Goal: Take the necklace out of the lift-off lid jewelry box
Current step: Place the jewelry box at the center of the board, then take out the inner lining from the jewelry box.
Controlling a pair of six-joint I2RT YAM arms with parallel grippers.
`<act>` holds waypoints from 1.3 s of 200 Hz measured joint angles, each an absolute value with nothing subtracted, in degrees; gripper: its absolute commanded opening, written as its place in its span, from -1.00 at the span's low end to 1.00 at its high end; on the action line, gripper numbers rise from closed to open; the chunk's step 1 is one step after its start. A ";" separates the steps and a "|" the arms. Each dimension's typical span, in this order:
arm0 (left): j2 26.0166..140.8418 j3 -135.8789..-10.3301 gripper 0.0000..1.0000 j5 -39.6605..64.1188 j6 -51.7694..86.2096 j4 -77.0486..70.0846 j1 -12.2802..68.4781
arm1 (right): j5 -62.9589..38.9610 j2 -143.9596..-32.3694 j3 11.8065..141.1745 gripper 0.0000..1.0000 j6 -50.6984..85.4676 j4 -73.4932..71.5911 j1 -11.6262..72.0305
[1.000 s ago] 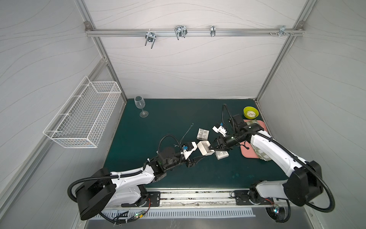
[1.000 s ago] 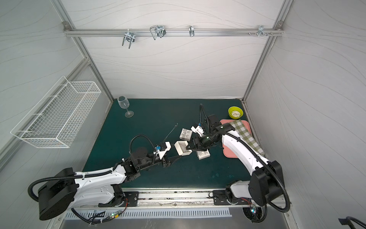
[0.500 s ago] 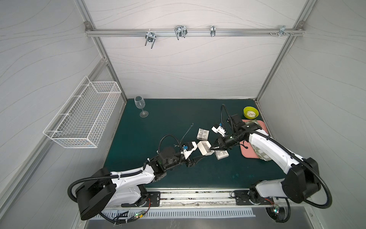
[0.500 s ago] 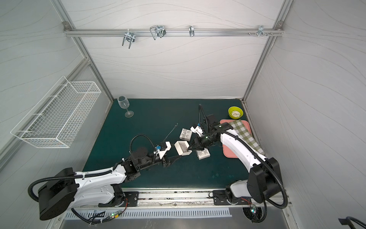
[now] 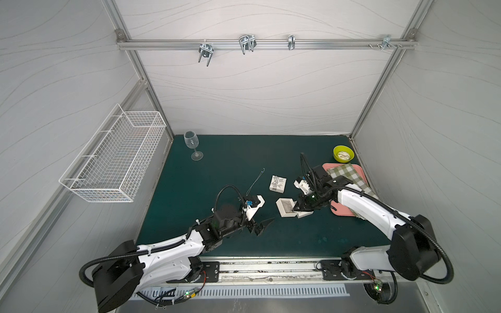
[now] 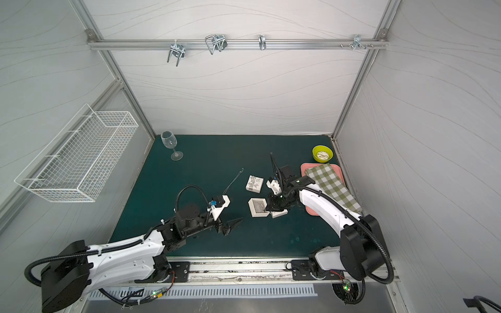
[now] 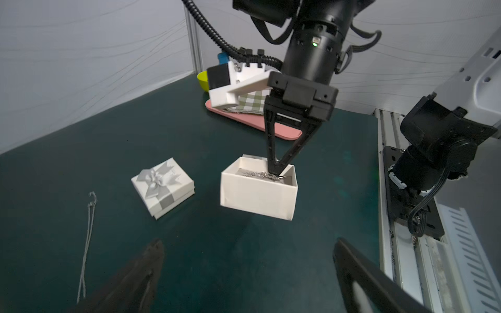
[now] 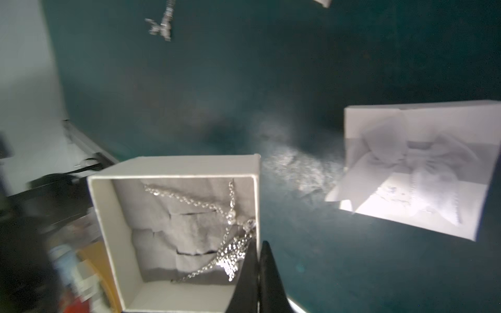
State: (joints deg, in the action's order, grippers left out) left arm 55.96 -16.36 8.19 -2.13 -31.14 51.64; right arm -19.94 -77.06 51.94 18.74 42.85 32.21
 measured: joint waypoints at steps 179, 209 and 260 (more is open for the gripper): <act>66.13 -18.55 0.28 9.04 35.53 -16.10 46.24 | -3.68 -72.86 51.51 0.08 24.77 38.46 47.83; 70.41 -19.77 0.09 11.20 39.31 -16.64 46.17 | -4.43 -73.82 52.60 0.07 24.47 38.92 49.10; 77.03 -20.88 -0.08 14.31 43.97 -19.86 46.17 | -3.86 -81.38 52.62 -0.18 24.73 38.39 52.23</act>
